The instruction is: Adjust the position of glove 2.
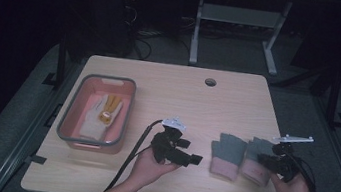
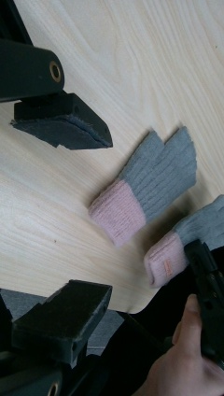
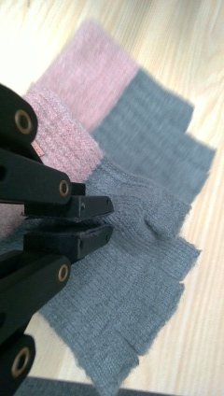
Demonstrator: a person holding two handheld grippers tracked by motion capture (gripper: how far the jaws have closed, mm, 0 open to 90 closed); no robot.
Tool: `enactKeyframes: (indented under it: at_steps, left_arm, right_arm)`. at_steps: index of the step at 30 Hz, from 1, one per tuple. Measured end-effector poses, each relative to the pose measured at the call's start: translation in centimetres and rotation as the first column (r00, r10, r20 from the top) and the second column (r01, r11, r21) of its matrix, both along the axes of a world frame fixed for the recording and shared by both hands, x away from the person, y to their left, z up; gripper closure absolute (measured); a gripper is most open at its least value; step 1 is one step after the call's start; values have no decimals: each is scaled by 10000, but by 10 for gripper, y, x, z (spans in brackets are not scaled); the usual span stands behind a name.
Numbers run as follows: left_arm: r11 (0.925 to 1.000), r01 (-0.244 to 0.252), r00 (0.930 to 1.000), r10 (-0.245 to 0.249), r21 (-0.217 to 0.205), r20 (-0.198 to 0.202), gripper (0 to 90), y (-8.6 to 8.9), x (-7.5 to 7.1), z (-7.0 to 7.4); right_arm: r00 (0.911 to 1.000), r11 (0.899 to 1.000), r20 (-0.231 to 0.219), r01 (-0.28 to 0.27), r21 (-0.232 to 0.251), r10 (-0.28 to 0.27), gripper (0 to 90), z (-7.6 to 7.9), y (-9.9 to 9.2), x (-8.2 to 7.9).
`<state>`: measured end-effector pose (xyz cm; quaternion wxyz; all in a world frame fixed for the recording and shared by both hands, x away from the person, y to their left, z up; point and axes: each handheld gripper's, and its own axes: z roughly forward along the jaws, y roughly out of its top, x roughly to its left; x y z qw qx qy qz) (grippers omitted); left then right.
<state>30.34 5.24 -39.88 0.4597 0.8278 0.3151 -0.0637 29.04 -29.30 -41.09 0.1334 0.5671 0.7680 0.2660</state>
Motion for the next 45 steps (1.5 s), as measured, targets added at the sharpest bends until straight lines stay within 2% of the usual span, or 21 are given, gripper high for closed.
enactKeyframes:
  at_steps: [7, 17, 23, 26, 36, 38, 40, 45]
  left_arm:
    - [10000, 24, 10000, -24, 57, 24, 244, 0, -1, 0]
    - [10000, 14, 10000, -14, 87, 16, 244, 2, -1, 0]
    - [10000, 4, 10000, -4, 82, 5, 244, 4, -1, -1]
    - [9999, -5, 10000, 5, 133, -6, 244, 4, -1, -2]
    - [9999, -37, 9999, 39, 121, -101, 244, 4, 0, -5]
    - [9999, -36, 9999, 38, 113, -161, 244, 3, -1, -6]
    - [9999, 9, 9999, -7, 148, -155, 244, 1, -1, -7]
    - [9998, 50, 9996, -45, 172, -280, 245, -6, 0, -10]
  right_arm:
    - [9988, 9988, 45, -493, -55, 494, 853, 9, 22, 4]
    - [9953, 9952, -132, -952, 236, 955, 852, 6, 54, 15]
    - [9937, 9935, -132, -1107, 261, 1111, 851, 7, 68, 21]
    - [9926, 9929, -297, -1174, 199, 1180, 849, 4, 75, 24]
    - [9909, 9932, -692, -1139, 231, 1152, 839, -7, 84, 30]
    - [9901, 9920, -622, -1256, 111, 1261, 832, -9, 85, 32]
    - [9900, 9929, -757, -1187, 106, 1192, 821, -10, 86, 32]
    - [9901, 9935, -890, -1046, 445, 1082, 763, -16, 82, 32]
